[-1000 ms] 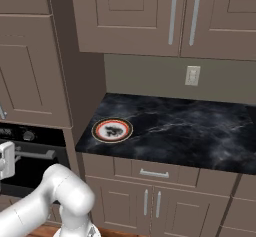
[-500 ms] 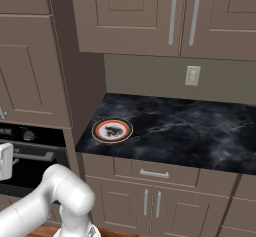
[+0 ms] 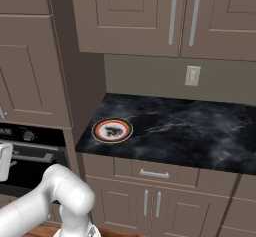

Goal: Take the baked cake out of the oven and place it on the plate for cooling. Then close the oven door.

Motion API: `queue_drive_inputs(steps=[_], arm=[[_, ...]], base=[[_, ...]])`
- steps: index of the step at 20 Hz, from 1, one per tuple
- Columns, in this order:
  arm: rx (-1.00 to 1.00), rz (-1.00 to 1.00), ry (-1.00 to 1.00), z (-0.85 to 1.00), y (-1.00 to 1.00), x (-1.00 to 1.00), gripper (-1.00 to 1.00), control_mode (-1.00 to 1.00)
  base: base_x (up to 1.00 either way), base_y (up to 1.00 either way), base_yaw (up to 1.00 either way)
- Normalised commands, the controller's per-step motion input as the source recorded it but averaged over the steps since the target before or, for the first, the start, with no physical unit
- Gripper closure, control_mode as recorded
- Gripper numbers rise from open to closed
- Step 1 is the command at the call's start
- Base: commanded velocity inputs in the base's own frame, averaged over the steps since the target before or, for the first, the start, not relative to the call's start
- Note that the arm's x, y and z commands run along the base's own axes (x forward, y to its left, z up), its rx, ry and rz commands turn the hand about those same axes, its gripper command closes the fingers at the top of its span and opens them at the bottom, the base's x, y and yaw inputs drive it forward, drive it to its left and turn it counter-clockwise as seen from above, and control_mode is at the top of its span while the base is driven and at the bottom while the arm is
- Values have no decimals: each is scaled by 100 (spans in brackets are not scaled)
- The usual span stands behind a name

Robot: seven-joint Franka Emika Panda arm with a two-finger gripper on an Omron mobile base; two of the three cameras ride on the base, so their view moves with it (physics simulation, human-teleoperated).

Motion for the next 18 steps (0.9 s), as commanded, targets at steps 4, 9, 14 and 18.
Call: queue_drive_inputs(steps=[4, 9, 14, 18], arm=[[0, -12, 22, -51, 35, -40, 100, -100], [0, -12, 20, -53, 36, -45, 100, -100], [0, -13, 19, -58, 40, -50, 100, -100], [0, -13, 16, -64, 42, -53, 100, -100]], base=[[0, 0, 0], [0, 0, 0], [0, 0, 0], [0, 0, 0]])
